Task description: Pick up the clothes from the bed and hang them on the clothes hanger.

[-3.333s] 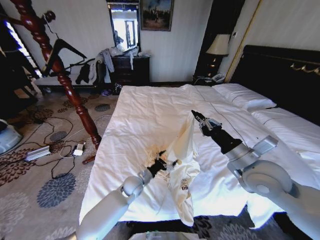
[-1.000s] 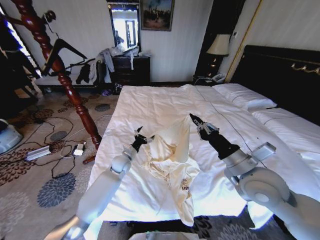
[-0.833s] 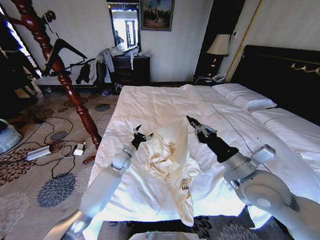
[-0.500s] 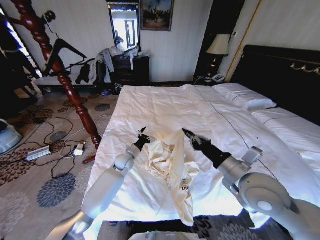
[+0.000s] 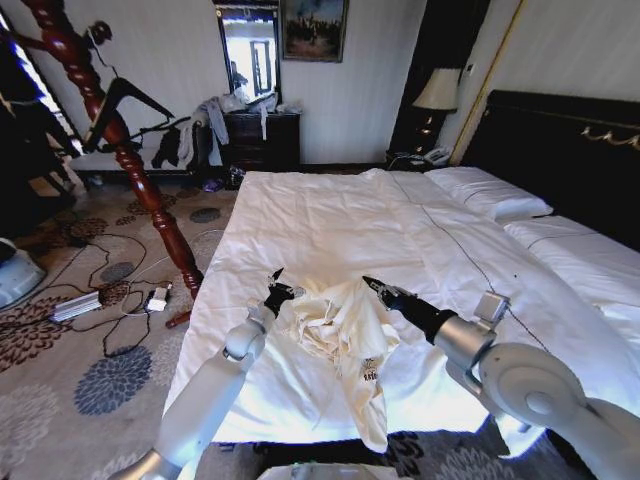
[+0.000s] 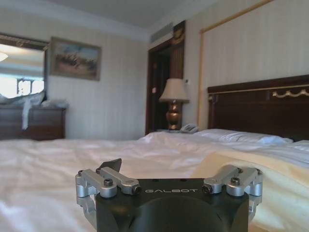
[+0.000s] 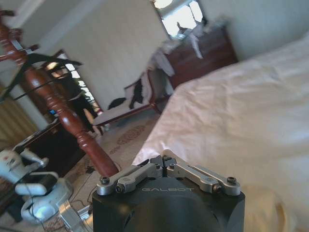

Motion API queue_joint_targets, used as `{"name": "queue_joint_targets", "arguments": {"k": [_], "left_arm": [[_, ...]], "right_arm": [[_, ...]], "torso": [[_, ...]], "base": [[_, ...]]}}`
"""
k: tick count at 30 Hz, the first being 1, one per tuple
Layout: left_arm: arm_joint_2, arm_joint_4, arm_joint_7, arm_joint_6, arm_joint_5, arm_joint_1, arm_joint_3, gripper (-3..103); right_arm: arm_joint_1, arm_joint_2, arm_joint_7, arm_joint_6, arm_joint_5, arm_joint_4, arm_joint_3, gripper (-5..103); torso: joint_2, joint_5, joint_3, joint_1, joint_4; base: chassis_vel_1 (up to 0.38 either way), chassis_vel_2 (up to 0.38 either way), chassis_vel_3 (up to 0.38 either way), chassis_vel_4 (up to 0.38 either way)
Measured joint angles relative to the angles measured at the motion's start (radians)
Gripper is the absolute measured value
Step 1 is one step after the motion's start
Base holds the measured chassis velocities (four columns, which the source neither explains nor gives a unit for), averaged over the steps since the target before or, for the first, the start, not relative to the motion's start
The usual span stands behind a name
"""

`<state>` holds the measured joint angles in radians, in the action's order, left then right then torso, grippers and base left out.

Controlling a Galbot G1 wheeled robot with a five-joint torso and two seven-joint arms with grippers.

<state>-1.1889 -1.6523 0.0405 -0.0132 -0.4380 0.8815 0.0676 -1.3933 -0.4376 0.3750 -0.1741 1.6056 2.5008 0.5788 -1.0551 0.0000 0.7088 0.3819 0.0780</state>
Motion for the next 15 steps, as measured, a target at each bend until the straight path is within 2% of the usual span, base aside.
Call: {"name": "queue_joint_targets", "arguments": {"k": [2,3,4,6,7,8,9,10,12,15], "left_arm": [[0.029,-0.026,0.02,-0.014,0.001,0.005,-0.007,101],[0.052,-0.044,0.04,-0.026,0.005,0.019,-0.013,97],[0.052,-0.044,0.04,-0.026,0.005,0.019,-0.013,97],[0.072,-0.056,0.056,-0.038,0.019,0.037,-0.017,88],[0.082,-0.063,0.065,-0.047,0.031,0.051,-0.017,88],[0.091,-0.07,0.074,-0.056,0.043,0.064,-0.014,76],[0.095,-0.075,0.08,-0.061,0.046,0.069,-0.012,76],[0.099,-0.081,0.087,-0.067,0.047,0.074,-0.009,70],[0.104,-0.087,0.096,-0.071,0.047,0.078,-0.006,70],[0.131,-0.11,0.145,-0.088,0.045,0.088,0.002,54]], "right_arm": [[-0.001,0.005,-0.05,0.006,-0.034,0.0,0.0,0],[0.0,0.007,-0.086,0.022,-0.056,0.0,0.0,0],[0.0,0.007,-0.086,0.022,-0.056,0.0,0.0,0],[0.002,0.008,-0.114,0.044,-0.076,0.0,0.0,0],[0.005,0.008,-0.126,0.058,-0.083,-0.001,0.0,0],[0.008,0.008,-0.139,0.074,-0.092,-0.001,0.0,0],[0.009,0.007,-0.148,0.083,-0.098,-0.001,0.0,0],[0.011,0.006,-0.156,0.091,-0.102,-0.001,0.0,0],[0.012,0.005,-0.164,0.099,-0.106,-0.001,0.001,0],[0.016,0.002,-0.202,0.134,-0.12,-0.001,0.004,0]], "torso": [[0.0,0.0,0.0,0.0,0.0],[0.0,0.0,0.0,0.0,-0.0001],[0.0,0.0,0.0,0.0,-0.0001],[0.0,0.0,0.0,0.0,-0.0003],[0.0,-0.0001,0.0,0.0,-0.0002],[0.0,-0.0001,0.0,0.0,-0.0003],[0.0,-0.0001,0.0,0.0,-0.0003],[0.0,-0.0001,0.0,0.0,-0.0002],[0.0,-0.0001,0.0,0.0,-0.0001],[0.0,-0.0001,0.0,0.0,-0.0001]], "base": [[0.0,0.0,0.0,0.0],[0.0,0.0,0.0,0.0],[0.0,0.0,0.0,0.0],[0.0,0.0,0.0,0.0],[0.0,0.0,0.0,0.0],[0.0,0.0,0.0,0.0],[0.0,0.0,0.0,0.0],[0.0,0.0,0.0,0.0],[0.0,0.0,0.0,0.0],[0.0,0.0,0.0,0.0]]}}
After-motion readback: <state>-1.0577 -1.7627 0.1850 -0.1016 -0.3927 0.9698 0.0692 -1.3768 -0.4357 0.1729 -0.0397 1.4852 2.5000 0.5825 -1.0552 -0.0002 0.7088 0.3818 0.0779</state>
